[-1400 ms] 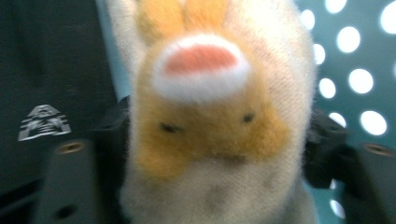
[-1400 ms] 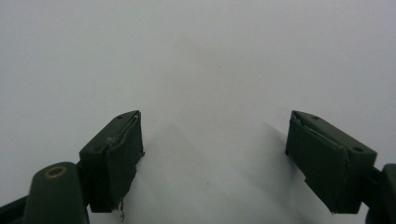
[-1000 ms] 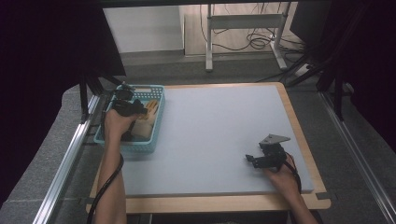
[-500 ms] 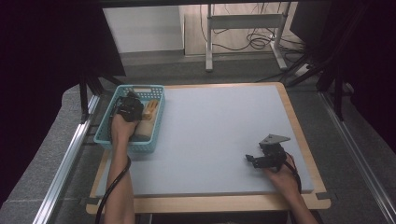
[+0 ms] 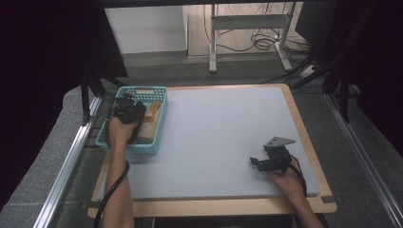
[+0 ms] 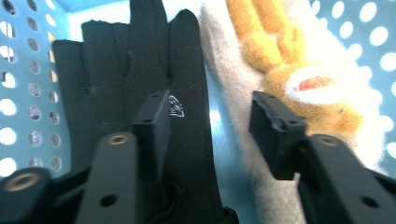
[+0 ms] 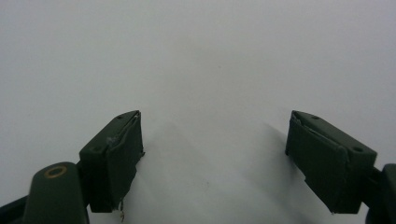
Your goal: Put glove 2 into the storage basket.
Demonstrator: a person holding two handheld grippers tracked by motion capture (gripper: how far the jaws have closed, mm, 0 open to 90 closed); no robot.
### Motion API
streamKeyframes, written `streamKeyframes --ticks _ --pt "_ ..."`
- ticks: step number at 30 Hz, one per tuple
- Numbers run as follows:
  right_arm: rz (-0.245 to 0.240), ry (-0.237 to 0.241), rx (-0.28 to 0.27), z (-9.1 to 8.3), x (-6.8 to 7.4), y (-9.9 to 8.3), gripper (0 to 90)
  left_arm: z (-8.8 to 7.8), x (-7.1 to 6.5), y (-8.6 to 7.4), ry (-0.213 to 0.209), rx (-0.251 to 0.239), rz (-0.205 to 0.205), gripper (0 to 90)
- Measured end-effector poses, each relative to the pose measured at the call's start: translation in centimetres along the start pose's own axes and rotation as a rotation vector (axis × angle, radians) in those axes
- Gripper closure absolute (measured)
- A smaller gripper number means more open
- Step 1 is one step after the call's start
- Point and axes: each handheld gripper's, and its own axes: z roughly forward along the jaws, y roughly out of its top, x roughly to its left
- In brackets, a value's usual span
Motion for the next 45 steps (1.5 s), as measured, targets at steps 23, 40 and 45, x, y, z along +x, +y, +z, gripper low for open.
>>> streamKeyframes --ticks 23,40,45 --pt "0.000 -0.001 0.000 0.0 0.0 0.0 18.7 -2.8 0.9 -1.2 -0.084 -0.141 -0.033 12.3" --pt "0.000 -0.001 0.000 0.0 0.0 0.0 18.7 -5.6 0.5 -2.2 -0.125 -0.236 -0.023 1.3" --pt "-0.001 -0.001 0.000 0.0 0.0 0.0 18.7 -6.4 -0.2 -2.4 -0.129 -0.247 0.010 0.5"
